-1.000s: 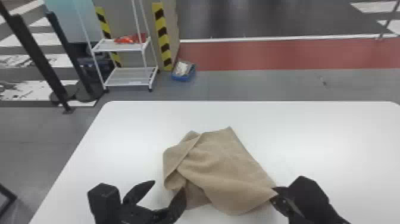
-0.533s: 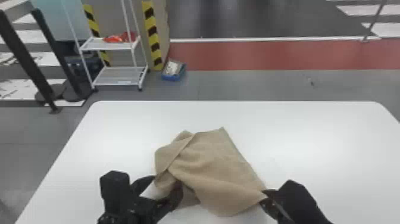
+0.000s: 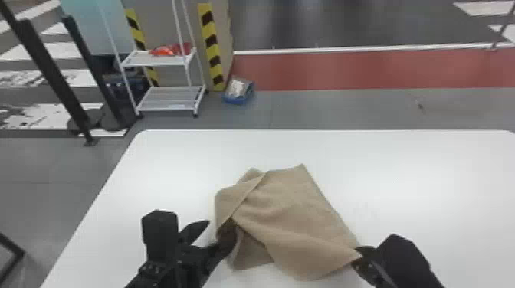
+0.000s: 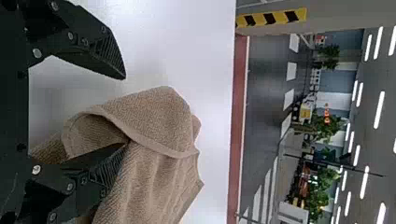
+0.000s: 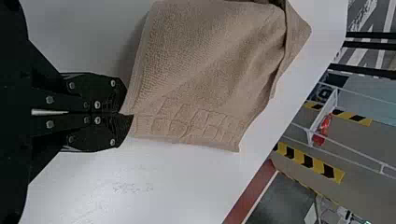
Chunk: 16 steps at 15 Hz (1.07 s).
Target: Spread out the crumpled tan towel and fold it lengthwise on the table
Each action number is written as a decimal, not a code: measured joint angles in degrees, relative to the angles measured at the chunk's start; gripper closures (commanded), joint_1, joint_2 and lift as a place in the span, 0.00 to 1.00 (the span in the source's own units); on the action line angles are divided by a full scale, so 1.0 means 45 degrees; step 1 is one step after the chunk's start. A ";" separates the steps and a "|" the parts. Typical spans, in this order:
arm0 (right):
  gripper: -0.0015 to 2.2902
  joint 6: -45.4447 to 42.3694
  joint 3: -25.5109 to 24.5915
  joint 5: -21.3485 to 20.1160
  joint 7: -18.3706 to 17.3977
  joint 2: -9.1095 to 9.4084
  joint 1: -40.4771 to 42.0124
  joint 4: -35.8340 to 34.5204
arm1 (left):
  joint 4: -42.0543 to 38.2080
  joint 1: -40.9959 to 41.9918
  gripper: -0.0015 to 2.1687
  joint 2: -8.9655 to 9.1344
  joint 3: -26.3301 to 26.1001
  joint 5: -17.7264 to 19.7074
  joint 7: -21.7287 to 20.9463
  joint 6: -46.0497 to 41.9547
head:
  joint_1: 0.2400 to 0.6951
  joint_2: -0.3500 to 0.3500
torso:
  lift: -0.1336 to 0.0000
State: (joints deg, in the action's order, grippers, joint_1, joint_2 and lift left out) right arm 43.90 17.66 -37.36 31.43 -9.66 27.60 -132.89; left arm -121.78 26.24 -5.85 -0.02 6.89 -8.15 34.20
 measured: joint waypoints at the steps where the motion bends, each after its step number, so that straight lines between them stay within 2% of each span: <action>1: 0.94 -0.0001 -0.0034 0.0006 -0.0030 0.0000 0.0003 -0.0004 | 0.0005 -0.0117 0.85 0.0002 0.0009 -0.0145 -0.0238 0.0644 | 1.00 0.66 | 0.07; 3: 0.94 -0.0027 -0.0138 0.0054 -0.0114 0.0000 0.0011 -0.0018 | -0.0058 -0.0229 0.86 0.0002 0.0051 -0.0362 -0.0382 0.1408 | 1.00 0.65 | 0.07; 6: 0.94 -0.0041 -0.0507 0.0257 -0.0340 0.0015 0.0002 -0.0020 | -0.0640 -0.0146 0.87 0.0015 0.0348 -0.0442 -0.0282 0.1552 | 1.00 0.65 | 0.07; 11: 0.94 -0.0723 -0.2813 0.1189 -0.0325 -0.0043 -0.0423 0.0290 | -0.3063 0.0047 0.87 -0.0036 0.2034 0.0000 -0.0665 0.2841 | 1.00 0.59 | 0.07; 14: 0.94 -0.0703 -0.4281 0.1346 0.0326 -0.0090 -0.0991 0.0487 | -0.4063 -0.0123 0.87 -0.0099 0.3471 0.0709 -0.0681 0.4314 | 1.00 0.57 | 0.07; 16: 0.94 -0.0631 -0.4769 0.1377 0.0513 -0.0094 -0.1177 0.0453 | -0.4299 -0.0131 0.87 -0.0061 0.4040 0.1032 -0.0654 0.4771 | 1.00 0.56 | 0.07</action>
State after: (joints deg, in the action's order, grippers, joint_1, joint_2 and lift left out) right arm 41.06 -3.80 -31.16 33.74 -10.08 22.30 -130.85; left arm -141.12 25.65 -6.12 18.16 11.54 -11.10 55.66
